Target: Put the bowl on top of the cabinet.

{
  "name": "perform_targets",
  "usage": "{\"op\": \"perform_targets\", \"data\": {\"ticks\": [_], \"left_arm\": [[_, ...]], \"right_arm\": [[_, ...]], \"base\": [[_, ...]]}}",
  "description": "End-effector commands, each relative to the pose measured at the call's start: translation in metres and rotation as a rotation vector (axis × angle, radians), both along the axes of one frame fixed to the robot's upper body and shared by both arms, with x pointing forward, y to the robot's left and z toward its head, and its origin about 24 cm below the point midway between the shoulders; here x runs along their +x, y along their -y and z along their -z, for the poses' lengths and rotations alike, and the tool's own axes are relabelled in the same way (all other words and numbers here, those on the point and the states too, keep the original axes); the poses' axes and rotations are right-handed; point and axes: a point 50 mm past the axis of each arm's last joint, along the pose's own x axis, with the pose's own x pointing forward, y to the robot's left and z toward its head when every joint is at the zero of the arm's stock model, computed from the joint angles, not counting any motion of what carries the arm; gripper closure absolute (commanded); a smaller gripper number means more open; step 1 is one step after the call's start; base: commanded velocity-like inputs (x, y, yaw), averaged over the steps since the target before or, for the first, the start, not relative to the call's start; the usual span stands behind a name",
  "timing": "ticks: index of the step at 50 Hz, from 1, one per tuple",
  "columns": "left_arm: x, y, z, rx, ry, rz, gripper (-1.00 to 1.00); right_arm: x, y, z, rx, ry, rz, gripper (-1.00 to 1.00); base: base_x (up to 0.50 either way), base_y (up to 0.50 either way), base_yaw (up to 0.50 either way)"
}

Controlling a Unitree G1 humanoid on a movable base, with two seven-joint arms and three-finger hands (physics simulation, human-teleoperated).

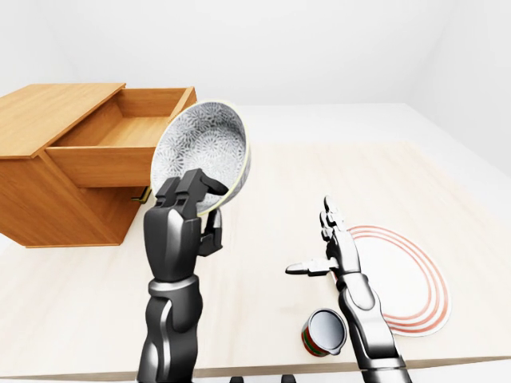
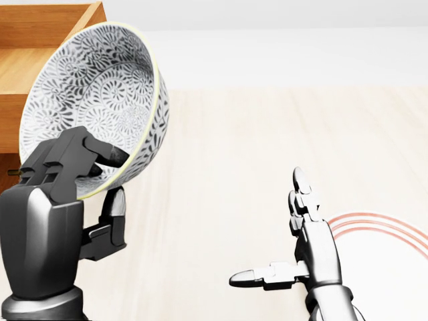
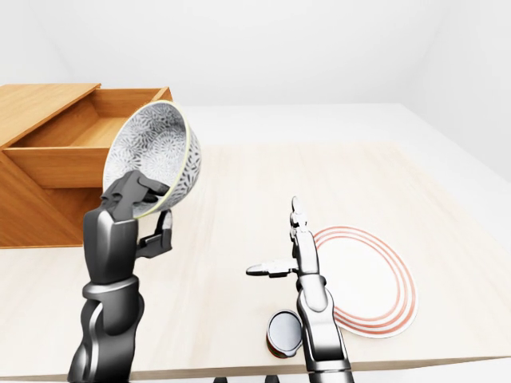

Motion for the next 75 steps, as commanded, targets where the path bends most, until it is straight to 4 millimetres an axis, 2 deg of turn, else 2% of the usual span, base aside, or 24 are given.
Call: {"op": "perform_targets", "data": {"ticks": [1, 6, 11, 13, 18, 21, 28, 29, 37, 47, 50, 59, 69, 75], "left_arm": [[-0.011, -0.02, -0.073, 0.04, 0.182, -0.042, 0.94], [-0.007, -0.024, -0.11, 0.122, 0.294, -0.031, 0.94], [0.002, -0.031, -0.133, 0.178, 0.359, -0.057, 0.94], [0.007, -0.04, -0.143, 0.176, 0.387, -0.074, 0.94], [0.017, -0.061, -0.158, 0.164, 0.427, -0.117, 0.95], [0.022, -0.08, -0.167, 0.164, 0.436, -0.175, 0.95], [0.035, -0.11, -0.174, 0.146, 0.43, -0.272, 0.94], [0.04, -0.122, -0.173, 0.129, 0.414, -0.311, 0.94], [0.059, -0.163, -0.166, 0.05, 0.381, -0.456, 0.94], [0.083, -0.198, -0.149, -0.006, 0.328, -0.634, 0.95], [0.09, -0.208, -0.138, -0.014, 0.29, -0.688, 0.95], [0.108, -0.234, -0.113, -0.002, 0.141, -0.714, 0.94], [0.111, -0.26, -0.096, -0.017, 0.01, -0.765, 0.94], [0.109, -0.278, -0.076, -0.047, -0.108, -0.828, 0.94]], "right_arm": [[-0.002, -0.001, -0.001, -0.001, 0.003, -0.004, -1.0], [-0.004, -0.001, -0.003, -0.002, 0.007, -0.006, -1.0], [-0.004, 0.0, -0.004, -0.001, 0.01, -0.004, -1.0], [-0.004, 0.0, -0.004, 0.0, 0.013, -0.004, -1.0], [-0.004, -0.001, -0.004, -0.003, 0.012, -0.004, -1.0], [-0.003, -0.001, -0.003, -0.004, 0.011, -0.006, -1.0], [-0.004, -0.002, -0.002, -0.007, 0.009, -0.008, -1.0], [-0.004, -0.002, -0.003, -0.006, 0.01, -0.009, -1.0], [-0.004, -0.002, -0.002, -0.007, 0.01, -0.008, -1.0], [-0.004, -0.003, -0.003, -0.008, 0.013, -0.009, -1.0], [-0.004, -0.003, -0.002, -0.008, 0.012, -0.011, -1.0], [-0.005, -0.003, -0.003, -0.008, 0.016, -0.011, -1.0], [-0.006, -0.004, -0.004, -0.011, 0.019, -0.014, -1.0], [-0.007, -0.004, -0.004, -0.013, 0.023, -0.014, -1.0]], "base": [[0.0, 0.0, 0.0], [0.0, 0.0, 0.0], [0.0, 0.0, 0.0], [0.0, 0.0, 0.0], [0.0, 0.0, 0.0], [0.0, 0.0, 0.0], [0.0, 0.0, 0.0], [0.0, 0.0, 0.0], [0.0, 0.0, 0.0], [0.0, 0.0, 0.0], [0.0, 0.0, 0.0], [0.0, 0.0, 0.0], [0.0, 0.0, 0.0], [0.0, 0.0, 0.0]]}}
